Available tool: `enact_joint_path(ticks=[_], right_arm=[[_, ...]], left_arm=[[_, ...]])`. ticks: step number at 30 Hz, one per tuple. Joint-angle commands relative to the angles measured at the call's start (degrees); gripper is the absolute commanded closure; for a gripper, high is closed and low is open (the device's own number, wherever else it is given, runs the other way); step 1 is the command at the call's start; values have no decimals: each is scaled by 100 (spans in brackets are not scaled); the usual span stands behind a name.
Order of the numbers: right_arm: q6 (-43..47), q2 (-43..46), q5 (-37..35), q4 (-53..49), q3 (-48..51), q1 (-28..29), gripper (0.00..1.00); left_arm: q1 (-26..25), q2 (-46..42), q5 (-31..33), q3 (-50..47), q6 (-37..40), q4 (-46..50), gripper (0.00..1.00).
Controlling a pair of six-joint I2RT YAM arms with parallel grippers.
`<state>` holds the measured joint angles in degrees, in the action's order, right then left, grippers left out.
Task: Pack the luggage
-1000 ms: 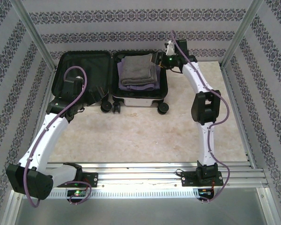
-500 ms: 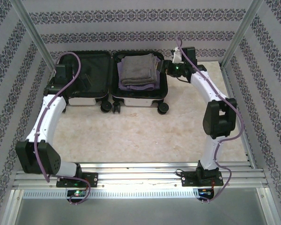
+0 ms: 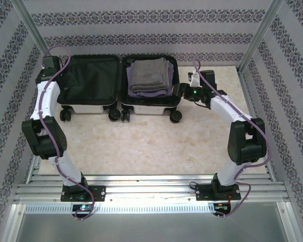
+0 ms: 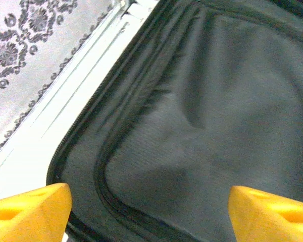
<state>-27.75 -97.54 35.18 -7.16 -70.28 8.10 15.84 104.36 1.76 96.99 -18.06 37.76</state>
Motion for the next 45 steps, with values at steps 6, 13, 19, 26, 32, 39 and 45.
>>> enact_joint_path(ticks=[6, 13, 19, 26, 32, 39, 45], right_arm=[[-172, 366, 88, 445, 565, -1, 41], [-41, 653, -11, 310, 865, -92, 41], [-51, 828, -20, 294, 1073, -229, 42], [-160, 911, -2, 375, 1294, -240, 42], [-110, 962, -61, 237, 1300, -247, 45], [-82, 1072, -151, 155, 1311, -256, 46], [-104, 1101, -177, 127, 1301, -256, 46]], left_arm=[[229, 1112, 210, 1360, 542, 627, 20], [275, 1729, 489, 2156, 887, 1052, 20], [393, 2247, 364, 2743, 1120, 1493, 21], [570, 2854, 47, 3374, 1159, 2072, 24], [594, 3188, 169, 3719, 1315, 2334, 25], [649, 3385, 145, 3869, 1386, 2495, 30], [649, 3373, 49, 3847, 1423, 2490, 37]])
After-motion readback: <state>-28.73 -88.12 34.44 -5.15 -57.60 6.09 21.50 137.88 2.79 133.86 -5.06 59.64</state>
